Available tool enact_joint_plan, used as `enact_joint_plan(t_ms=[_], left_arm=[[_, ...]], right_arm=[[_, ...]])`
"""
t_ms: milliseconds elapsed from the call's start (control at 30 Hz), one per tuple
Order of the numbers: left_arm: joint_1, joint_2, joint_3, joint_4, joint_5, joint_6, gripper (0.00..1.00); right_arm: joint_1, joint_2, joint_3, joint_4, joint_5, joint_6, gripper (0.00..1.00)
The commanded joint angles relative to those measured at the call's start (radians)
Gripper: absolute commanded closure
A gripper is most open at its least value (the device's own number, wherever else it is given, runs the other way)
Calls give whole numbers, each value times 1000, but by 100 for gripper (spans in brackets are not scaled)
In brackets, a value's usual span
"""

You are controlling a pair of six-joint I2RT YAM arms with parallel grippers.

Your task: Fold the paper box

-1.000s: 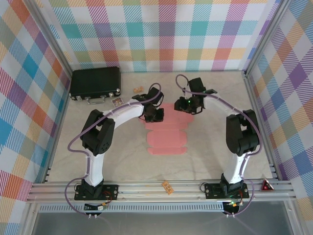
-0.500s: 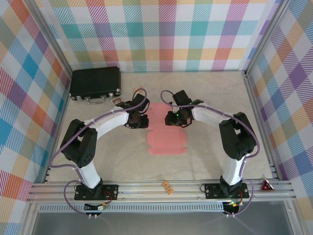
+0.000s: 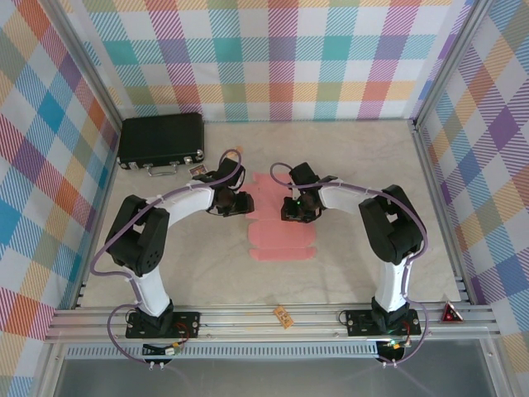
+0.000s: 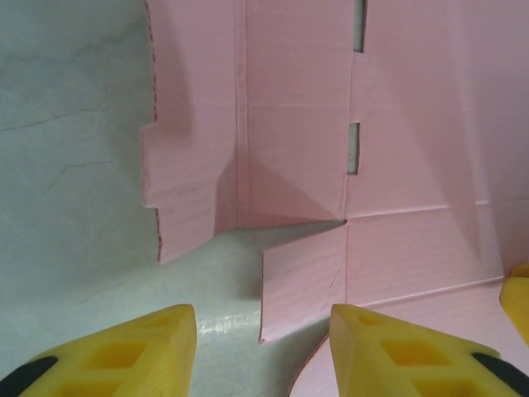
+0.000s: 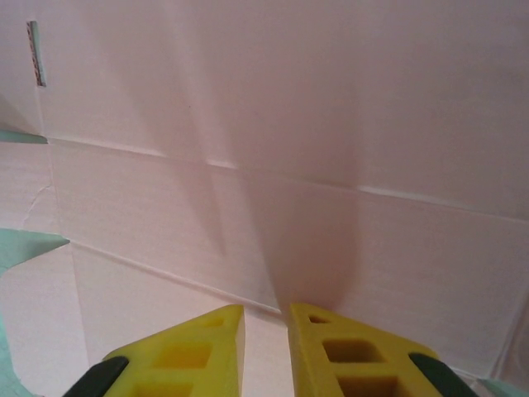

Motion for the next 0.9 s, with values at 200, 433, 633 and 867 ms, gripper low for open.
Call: enact_joint_plan(t_ms=[200, 433, 633, 867], left_arm=[[13, 52, -7, 61, 117, -27, 56], [12, 49, -3, 64, 142, -36, 62], [3, 34, 16, 39, 137, -13, 65], [-35, 37, 68, -24, 82, 21, 68]], right_arm=[[11, 33, -34, 16, 10, 28, 78], [13, 35, -28, 10, 12, 24, 78], [14, 38, -26, 11, 10, 27, 78], [16, 43, -25, 11, 7, 27, 78]])
